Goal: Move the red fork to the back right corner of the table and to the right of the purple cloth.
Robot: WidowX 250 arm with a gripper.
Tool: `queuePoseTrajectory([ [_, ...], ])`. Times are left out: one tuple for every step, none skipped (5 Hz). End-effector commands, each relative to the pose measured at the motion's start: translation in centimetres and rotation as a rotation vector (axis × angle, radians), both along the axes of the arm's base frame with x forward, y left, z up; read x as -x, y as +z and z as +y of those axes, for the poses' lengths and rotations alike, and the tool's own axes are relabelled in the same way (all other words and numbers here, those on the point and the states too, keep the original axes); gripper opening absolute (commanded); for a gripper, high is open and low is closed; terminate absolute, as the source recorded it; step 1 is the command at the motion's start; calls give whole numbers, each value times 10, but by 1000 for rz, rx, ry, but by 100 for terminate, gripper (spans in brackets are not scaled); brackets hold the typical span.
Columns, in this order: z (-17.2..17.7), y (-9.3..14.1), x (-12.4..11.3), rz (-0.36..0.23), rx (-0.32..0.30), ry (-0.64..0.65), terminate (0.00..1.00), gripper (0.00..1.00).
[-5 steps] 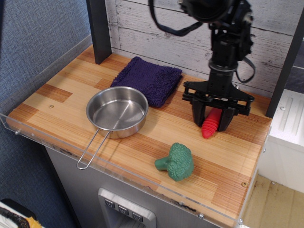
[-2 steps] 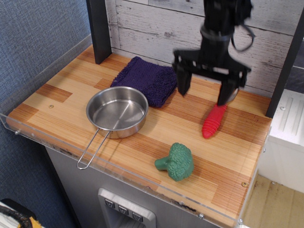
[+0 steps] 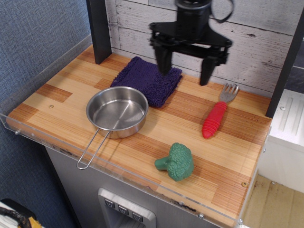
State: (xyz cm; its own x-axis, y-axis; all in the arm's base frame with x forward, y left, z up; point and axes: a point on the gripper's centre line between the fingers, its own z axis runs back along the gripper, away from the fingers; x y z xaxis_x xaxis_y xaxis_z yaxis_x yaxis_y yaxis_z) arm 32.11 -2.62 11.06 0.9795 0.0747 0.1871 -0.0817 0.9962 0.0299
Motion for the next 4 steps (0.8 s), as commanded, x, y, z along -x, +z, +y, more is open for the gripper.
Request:
queuePoseTrajectory([
  [36,0,9,-43,111,-57,0,100],
  [39,0,7,-33,106,-70,0,100],
  [39,0,7,-33,106,-70,0,100],
  [39,0,7,-33,106,-70,100,100],
])
